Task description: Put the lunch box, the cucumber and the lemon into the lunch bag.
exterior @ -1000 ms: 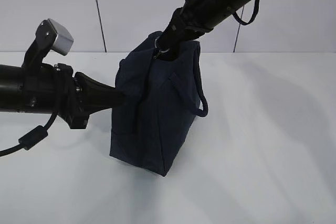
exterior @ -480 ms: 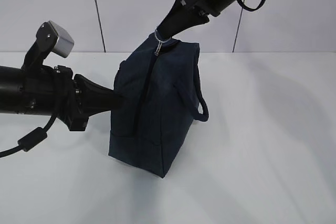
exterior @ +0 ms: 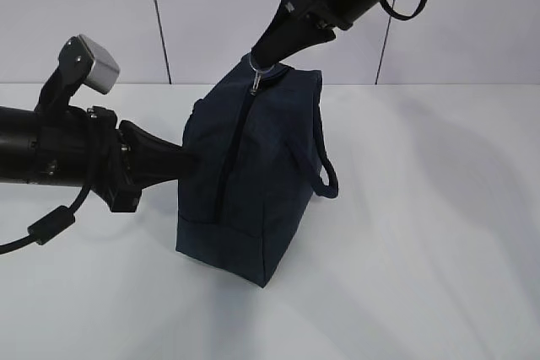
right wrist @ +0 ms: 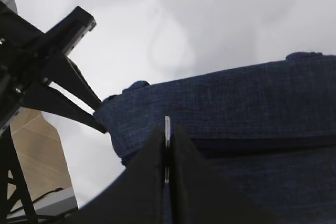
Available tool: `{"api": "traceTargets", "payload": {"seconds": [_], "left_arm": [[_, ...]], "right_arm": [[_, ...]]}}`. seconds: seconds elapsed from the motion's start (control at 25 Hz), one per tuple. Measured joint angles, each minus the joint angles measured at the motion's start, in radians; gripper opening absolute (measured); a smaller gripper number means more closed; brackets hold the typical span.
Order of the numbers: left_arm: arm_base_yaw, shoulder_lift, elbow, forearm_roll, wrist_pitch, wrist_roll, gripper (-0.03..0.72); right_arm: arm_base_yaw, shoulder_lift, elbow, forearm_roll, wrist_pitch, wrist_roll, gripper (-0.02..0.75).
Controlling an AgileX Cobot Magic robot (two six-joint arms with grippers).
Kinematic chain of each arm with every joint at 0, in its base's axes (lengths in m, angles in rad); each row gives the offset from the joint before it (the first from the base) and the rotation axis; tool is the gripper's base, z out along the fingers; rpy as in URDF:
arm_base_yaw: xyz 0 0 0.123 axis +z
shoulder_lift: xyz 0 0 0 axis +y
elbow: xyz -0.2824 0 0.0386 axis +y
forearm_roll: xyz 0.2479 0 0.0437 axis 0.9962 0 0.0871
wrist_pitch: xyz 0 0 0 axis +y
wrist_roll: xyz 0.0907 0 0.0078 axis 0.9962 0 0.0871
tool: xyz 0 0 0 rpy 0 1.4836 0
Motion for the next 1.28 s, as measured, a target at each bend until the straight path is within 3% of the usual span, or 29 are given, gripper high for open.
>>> {"api": "traceTargets", "payload": {"seconds": [0.28,1.28], "left_arm": [[0.0,0.0,0.002,0.003,0.0,0.0,0.009],[0.0,0.0,0.002,0.027,0.005,0.0,0.009]], "right_arm": [[0.001,0.003,0.029,-0.048,-0.002,0.002,0.02],[0.001,0.07,0.029,-0.005,-0.028,-0.058,0.02]]}}
